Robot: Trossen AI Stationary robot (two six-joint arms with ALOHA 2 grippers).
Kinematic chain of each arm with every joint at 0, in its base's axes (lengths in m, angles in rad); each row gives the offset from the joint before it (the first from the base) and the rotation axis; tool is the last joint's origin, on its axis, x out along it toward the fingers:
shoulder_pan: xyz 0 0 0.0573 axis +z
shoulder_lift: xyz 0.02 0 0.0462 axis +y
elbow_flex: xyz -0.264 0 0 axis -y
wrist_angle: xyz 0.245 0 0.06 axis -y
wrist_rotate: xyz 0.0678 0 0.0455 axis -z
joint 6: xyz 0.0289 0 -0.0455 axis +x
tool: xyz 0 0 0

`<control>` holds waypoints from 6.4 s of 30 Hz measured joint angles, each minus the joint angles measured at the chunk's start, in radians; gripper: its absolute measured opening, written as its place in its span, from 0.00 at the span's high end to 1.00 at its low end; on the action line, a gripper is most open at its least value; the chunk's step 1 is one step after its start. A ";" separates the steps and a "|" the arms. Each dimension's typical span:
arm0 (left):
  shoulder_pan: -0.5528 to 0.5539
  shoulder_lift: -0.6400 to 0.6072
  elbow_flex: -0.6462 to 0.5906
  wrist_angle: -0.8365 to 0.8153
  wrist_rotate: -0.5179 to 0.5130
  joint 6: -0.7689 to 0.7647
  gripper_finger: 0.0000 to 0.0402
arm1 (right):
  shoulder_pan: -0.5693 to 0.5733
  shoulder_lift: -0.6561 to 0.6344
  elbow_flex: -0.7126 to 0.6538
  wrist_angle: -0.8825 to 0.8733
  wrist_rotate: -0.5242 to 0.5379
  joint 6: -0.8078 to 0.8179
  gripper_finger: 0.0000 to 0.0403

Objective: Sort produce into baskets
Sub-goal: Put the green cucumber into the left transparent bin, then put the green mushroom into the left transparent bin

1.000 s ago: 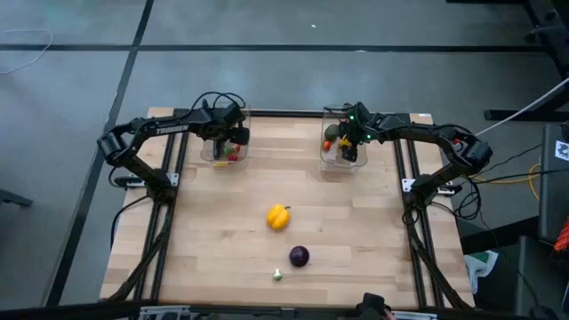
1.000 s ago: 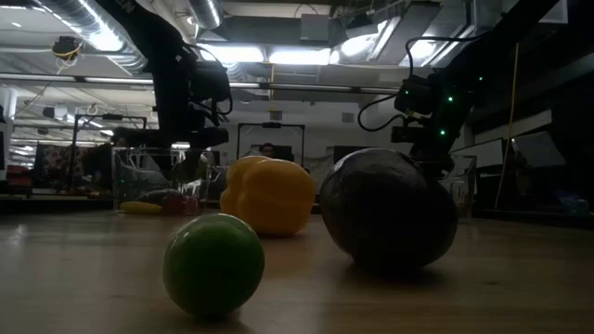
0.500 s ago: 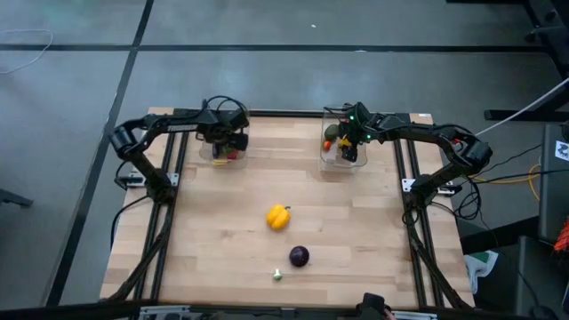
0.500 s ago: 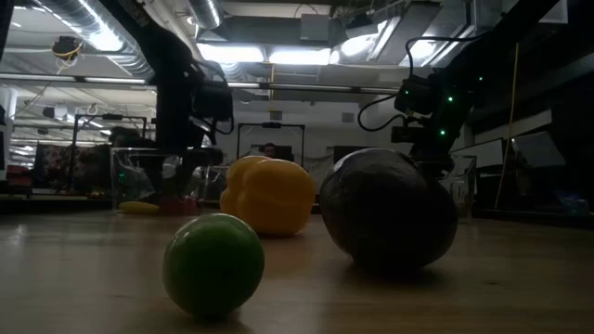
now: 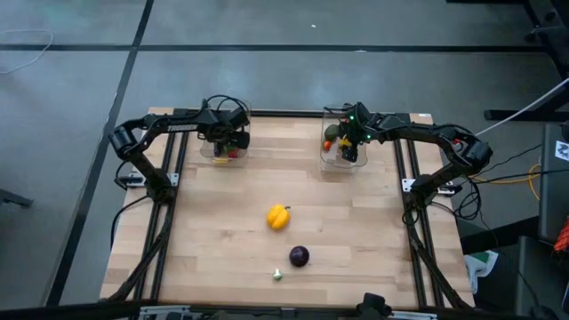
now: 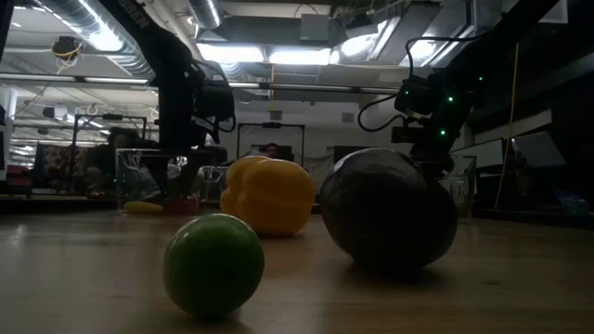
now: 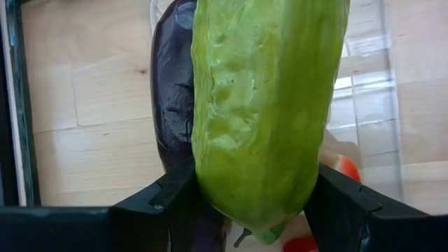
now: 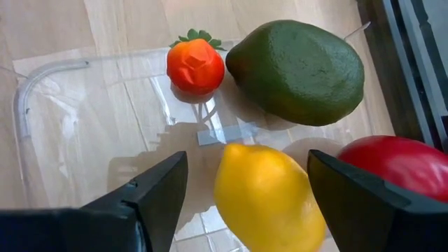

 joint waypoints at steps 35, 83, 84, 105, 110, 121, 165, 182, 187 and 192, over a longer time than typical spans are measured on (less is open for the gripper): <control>-0.083 -0.129 0.056 0.037 -0.023 -0.017 0.19 | 0.000 0.000 0.000 0.002 0.002 0.002 0.28; -1.194 0.159 0.069 0.876 0.104 -0.029 0.19 | 0.000 0.000 0.000 0.005 0.001 0.002 0.28; -1.200 0.172 0.069 0.880 0.105 -0.032 0.19 | 0.000 0.000 0.000 0.005 0.000 0.002 0.28; -1.271 0.311 0.074 0.950 0.097 0.144 0.19 | 0.000 0.000 0.000 0.005 -0.001 0.002 0.28; -1.271 0.349 0.102 0.949 0.097 0.198 0.19 | 0.000 0.000 0.000 0.003 0.000 0.002 0.28; -1.281 0.394 0.113 0.934 0.105 0.237 0.25 | 0.000 0.000 0.000 0.004 0.001 0.002 0.28; -1.210 0.378 0.129 0.924 0.057 0.081 0.65 | 0.180 -0.010 0.521 -0.519 -0.054 0.028 0.28; -1.135 -0.015 0.133 0.579 -0.037 0.148 0.65 | 0.560 -0.008 0.625 -0.513 -0.053 0.050 0.28; -1.087 -0.181 0.133 0.320 -0.181 0.192 0.65 | 0.652 -0.008 0.625 -0.514 -0.053 0.059 0.28; -1.009 -0.316 0.133 0.073 -0.356 0.281 0.65 | 0.734 -0.003 0.625 -0.509 -0.053 0.125 0.28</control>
